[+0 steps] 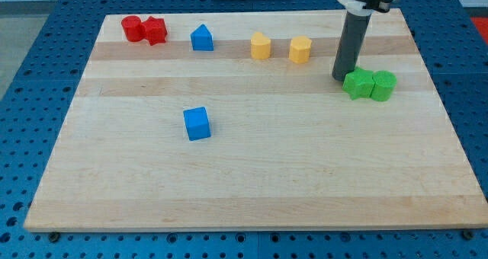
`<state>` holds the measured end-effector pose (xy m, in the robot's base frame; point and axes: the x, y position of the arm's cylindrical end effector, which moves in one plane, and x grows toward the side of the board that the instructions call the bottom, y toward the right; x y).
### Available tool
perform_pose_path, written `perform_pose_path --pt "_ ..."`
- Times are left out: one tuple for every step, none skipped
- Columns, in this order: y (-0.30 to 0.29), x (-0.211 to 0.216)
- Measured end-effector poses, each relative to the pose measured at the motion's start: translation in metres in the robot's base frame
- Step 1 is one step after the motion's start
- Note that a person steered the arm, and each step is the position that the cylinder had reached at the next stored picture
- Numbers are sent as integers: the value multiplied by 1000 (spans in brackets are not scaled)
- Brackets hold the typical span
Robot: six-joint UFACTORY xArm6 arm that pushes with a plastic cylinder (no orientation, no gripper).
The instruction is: Slightly move your arm towards top
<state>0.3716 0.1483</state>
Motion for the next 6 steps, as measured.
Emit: perform_pose_path --pt "-3 0" --pt "-17 0" --pt "-38 0" --pt "-39 -6" --pt "-39 -19" --pt "-35 -36"
